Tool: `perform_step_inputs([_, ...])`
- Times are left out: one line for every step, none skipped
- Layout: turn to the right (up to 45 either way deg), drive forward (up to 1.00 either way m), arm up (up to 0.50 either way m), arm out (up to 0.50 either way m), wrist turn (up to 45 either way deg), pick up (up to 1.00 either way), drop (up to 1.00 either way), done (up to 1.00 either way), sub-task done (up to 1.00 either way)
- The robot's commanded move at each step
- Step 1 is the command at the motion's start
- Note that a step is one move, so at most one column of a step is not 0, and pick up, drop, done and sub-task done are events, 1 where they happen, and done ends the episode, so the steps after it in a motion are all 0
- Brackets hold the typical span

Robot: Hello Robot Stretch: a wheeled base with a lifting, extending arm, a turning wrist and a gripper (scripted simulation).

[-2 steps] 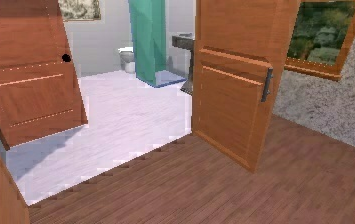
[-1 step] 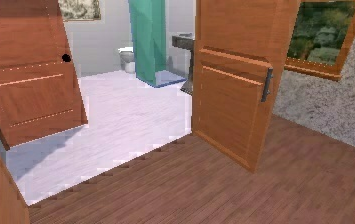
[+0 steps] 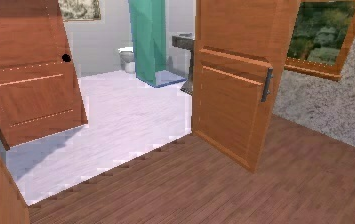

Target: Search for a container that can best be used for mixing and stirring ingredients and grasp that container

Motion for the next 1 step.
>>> perform_step_inputs([0.0, 0.0, 0.0, 0.0, 0.0, 1.0, 0.0, 0.0, 0.0])
